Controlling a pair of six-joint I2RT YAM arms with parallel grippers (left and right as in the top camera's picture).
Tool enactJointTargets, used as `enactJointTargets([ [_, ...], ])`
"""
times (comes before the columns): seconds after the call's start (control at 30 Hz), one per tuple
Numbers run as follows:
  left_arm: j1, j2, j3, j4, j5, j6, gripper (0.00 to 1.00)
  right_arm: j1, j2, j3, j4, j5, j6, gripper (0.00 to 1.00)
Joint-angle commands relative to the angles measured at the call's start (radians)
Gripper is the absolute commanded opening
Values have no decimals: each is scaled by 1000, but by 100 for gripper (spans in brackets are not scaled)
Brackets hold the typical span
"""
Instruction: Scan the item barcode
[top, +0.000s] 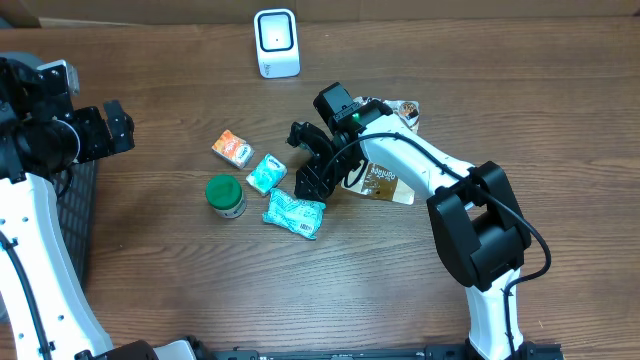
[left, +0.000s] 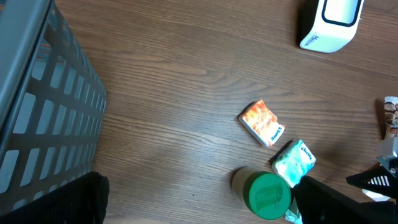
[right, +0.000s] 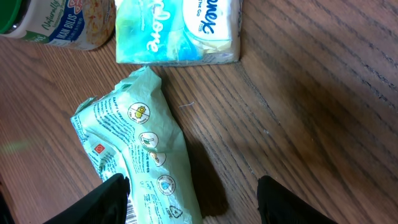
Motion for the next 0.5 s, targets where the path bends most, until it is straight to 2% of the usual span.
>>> enactJointTargets([
  [0.0, -3, 5, -1, 2, 11, 14, 100, -7, 7, -5, 3, -17, -3, 64],
  [0.17, -3, 5, -1, 2, 11, 14, 100, -10, 7, -1, 7, -13, 54, 64],
  [0.47, -3, 5, -1, 2, 11, 14, 99, -28, 7, 23, -15, -13, 57, 64],
])
